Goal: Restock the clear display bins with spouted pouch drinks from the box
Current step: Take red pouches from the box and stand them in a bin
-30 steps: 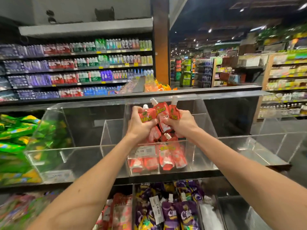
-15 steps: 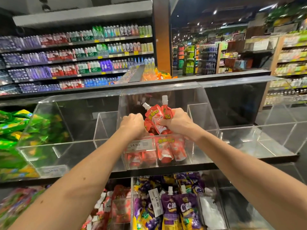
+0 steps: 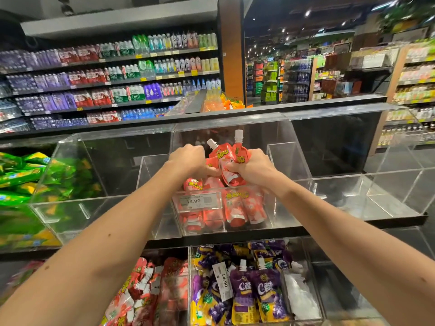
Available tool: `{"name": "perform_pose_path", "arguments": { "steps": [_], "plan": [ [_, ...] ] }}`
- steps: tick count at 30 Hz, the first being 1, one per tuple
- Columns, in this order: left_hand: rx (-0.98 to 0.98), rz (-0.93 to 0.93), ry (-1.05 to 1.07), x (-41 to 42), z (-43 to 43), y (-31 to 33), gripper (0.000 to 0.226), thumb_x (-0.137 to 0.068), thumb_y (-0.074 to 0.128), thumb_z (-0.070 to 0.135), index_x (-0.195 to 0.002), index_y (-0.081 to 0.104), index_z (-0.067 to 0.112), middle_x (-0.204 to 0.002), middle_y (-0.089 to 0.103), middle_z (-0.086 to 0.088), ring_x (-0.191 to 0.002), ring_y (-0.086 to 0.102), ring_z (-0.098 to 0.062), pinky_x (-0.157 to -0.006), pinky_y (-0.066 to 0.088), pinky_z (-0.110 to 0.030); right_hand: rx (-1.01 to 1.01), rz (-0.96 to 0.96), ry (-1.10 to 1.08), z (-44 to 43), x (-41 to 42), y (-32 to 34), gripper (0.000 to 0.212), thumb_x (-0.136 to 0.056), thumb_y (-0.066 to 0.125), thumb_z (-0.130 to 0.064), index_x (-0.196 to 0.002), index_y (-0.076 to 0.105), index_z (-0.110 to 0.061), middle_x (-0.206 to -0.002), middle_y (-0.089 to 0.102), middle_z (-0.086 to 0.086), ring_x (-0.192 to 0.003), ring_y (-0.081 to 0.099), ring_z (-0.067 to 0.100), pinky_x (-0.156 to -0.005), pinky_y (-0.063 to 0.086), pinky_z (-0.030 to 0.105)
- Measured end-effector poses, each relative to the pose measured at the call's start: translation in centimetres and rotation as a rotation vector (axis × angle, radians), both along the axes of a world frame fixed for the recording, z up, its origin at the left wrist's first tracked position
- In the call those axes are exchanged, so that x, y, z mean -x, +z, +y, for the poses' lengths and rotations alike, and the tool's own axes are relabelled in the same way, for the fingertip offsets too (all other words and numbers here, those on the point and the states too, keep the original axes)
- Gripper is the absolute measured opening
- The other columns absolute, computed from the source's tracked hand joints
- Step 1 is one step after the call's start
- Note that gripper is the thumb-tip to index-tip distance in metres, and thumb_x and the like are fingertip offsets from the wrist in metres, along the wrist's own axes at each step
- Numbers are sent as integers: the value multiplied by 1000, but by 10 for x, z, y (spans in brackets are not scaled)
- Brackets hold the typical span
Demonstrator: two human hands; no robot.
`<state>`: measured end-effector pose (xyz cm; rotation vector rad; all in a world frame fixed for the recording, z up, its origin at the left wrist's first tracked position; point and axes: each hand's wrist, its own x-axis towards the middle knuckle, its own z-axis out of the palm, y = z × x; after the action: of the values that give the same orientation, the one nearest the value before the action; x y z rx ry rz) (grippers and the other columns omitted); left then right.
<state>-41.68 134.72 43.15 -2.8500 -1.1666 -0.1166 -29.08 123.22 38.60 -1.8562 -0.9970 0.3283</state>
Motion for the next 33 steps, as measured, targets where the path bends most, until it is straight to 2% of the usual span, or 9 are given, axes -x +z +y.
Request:
{"name": "perform_pose_path", "arguments": {
  "steps": [5, 7, 12, 16, 18, 23, 26, 30, 33],
  "plan": [
    [-14, 186, -101, -2, 0, -22, 53, -83, 61, 69, -94, 59, 17, -114, 53, -6, -115, 46, -29, -92, 44, -46, 28, -25, -21, 0, 1, -1, 22, -84, 75, -41, -84, 74, -19, -84, 74, 0, -83, 70, 20, -85, 57, 45],
    [-10, 176, -101, -4, 4, -26, 53, -80, 64, 70, -83, 49, 20, -103, 48, -3, -114, 44, -31, -97, 43, -50, 65, -46, -11, 0, 1, -2, 23, -83, 75, -43, -86, 75, -20, -86, 74, -1, -83, 70, 19, -85, 57, 45],
    [-95, 223, -132, -2, -1, -16, 41, -86, 70, 50, -78, 46, 17, -102, 63, -9, -89, 56, -29, -75, 45, -36, 97, -61, 6, -3, 3, -1, 27, -84, 74, -47, -88, 75, -21, -86, 75, -1, -82, 71, 19, -86, 58, 46],
    [-11, 273, -72, 11, -6, -9, 25, -90, 71, 28, -108, 61, 13, -103, 58, -6, -82, 54, -23, -67, 44, -35, 118, -70, 10, -4, 3, 0, 27, -85, 74, -46, -90, 75, -19, -86, 75, -1, -82, 71, 18, -86, 58, 46],
    [-21, 266, -78, 12, -5, -8, 20, -91, 68, 21, -108, 63, 11, -104, 60, -8, -76, 55, -21, -67, 46, -34, 126, -64, 3, -3, 4, 1, 28, -84, 74, -47, -90, 75, -19, -87, 75, 0, -82, 71, 19, -85, 58, 46],
    [28, 62, -190, 4, 3, -20, 40, -87, 69, 52, -112, 69, 21, -108, 65, -1, -100, 64, -28, -82, 54, -39, 113, -71, -29, -2, 5, 1, 23, -87, 72, -44, -89, 73, -21, -88, 73, -1, -83, 69, 18, -85, 57, 43],
    [184, 33, -247, 4, 6, -28, 35, -92, 70, 36, -124, 68, 24, -119, 65, -1, -107, 61, -23, -92, 52, -35, 94, -47, -27, -3, 6, 2, 18, -88, 72, -40, -88, 71, -21, -90, 72, 0, -83, 69, 18, -83, 58, 41],
    [299, 83, -230, 7, 8, -18, 45, -92, 69, 21, -135, 60, 26, -126, 63, -1, -112, 59, -22, -88, 48, -30, 136, -18, 7, -2, 7, 3, 19, -88, 73, -36, -94, 72, -18, -90, 72, 1, -83, 69, 18, -83, 58, 40],
    [710, -372, -188, 10, 10, -16, 36, -82, 79, 17, -117, 69, 17, -110, 72, -2, -102, 67, -17, -81, 53, -30, 57, 83, -32, -1, 4, 7, 24, -82, 79, -34, -92, 74, -14, -90, 74, 5, -85, 72, 23, -85, 59, 45]
  ]
}}
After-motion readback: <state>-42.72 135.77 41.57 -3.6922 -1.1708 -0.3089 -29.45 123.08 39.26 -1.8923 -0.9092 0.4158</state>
